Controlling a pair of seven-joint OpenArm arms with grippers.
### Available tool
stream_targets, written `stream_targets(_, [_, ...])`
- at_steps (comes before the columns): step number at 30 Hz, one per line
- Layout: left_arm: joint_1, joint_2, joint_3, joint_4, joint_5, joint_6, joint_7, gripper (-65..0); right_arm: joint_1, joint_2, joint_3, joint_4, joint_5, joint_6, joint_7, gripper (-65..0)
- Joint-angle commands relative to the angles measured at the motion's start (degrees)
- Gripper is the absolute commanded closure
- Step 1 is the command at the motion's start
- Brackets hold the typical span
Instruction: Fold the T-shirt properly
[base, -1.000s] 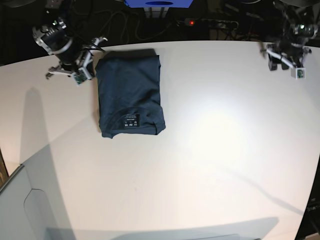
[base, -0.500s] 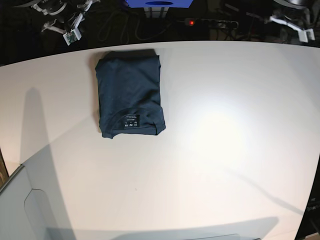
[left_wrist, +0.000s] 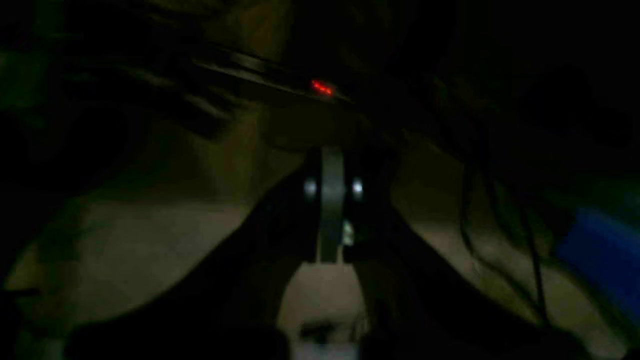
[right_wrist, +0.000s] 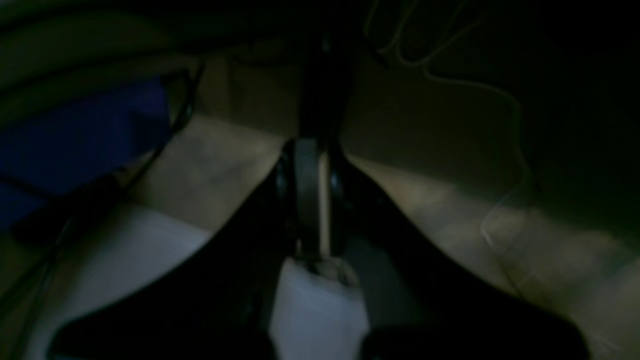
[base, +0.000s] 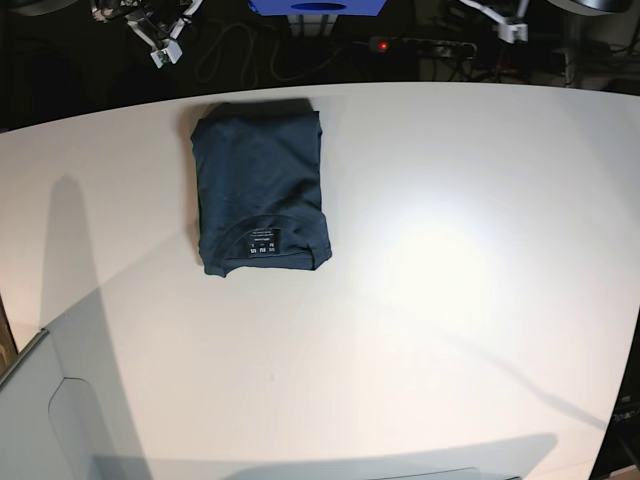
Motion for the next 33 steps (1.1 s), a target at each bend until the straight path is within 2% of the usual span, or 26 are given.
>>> stream_targets(1, [-1.0, -1.8, 1.6, -3.4, 0.0, 0.5, -2.4, 0.0, 0.5, 0.5, -0.5, -2.2, 0.5, 0.7, 2.3, 0.0])
stream_targets(5, [-8.3, -4.1, 8.8, -20.8, 0.6, 0.5, -8.8, 0.0, 4.0, 2.2, -4.6, -13.9, 0.4, 0.7, 11.0, 0.0])
stream_targets(9, [-13.7, -4.9, 13.9, -31.8, 0.7, 0.5, -16.6, 0.0, 7.5, 3.9, -13.0, -24.8, 0.4, 0.7, 18.9, 0.0])
stream_targets(12, [-17.4, -5.1, 18.1, -37.6, 0.7, 0.5, -19.1, 0.0, 10.2, 4.2, -18.5, -32.5, 0.4, 0.7, 24.4, 0.0])
stream_targets(19, [-21.3, -4.5, 25.2, -43.2, 0.7, 0.6, -19.5, 0.0, 11.4, 4.5, -28.2, -40.3, 0.4, -23.8, 35.0, 0.0])
stream_targets(21, [-22.0, -4.0, 26.6, -44.6, 0.3, 0.7, -19.3, 0.0, 11.4, 4.5, -29.5, -41.5, 0.4, -32.1, 36.6, 0.0])
stream_targets(23, [-22.5, -3.5, 26.7, -45.7, 0.3, 3.3, -19.3, 0.0, 11.4, 4.2, -30.5, -42.2, 0.4, -39.8, 37.5, 0.0])
stream_targets(25, [-22.5, -3.4, 26.9, -45.7, 0.4, 8.5, -19.3, 0.0, 11.4, 4.1, -32.1, -42.2, 0.4, -45.8, 37.9, 0.0])
stream_targets(27, [-22.5, -3.2, 26.9, -45.6, 0.6, 12.1, -19.3, 0.0, 11.4, 4.0, -34.2, -42.2, 0.4, -49.6, 37.9, 0.0])
stream_targets(29, [-22.5, -2.5, 27.0, -45.5, 0.7, 13.1, -19.3, 0.0, 11.4, 3.4, -36.9, -42.2, 0.4, -52.0, 37.9, 0.0])
stream_targets(33, [-23.2, -2.0, 27.2, -45.5, 0.7, 13.4, -19.3, 0.0, 11.1, 3.0, -41.4, -42.2, 0.4, -52.0, 37.5, 0.0])
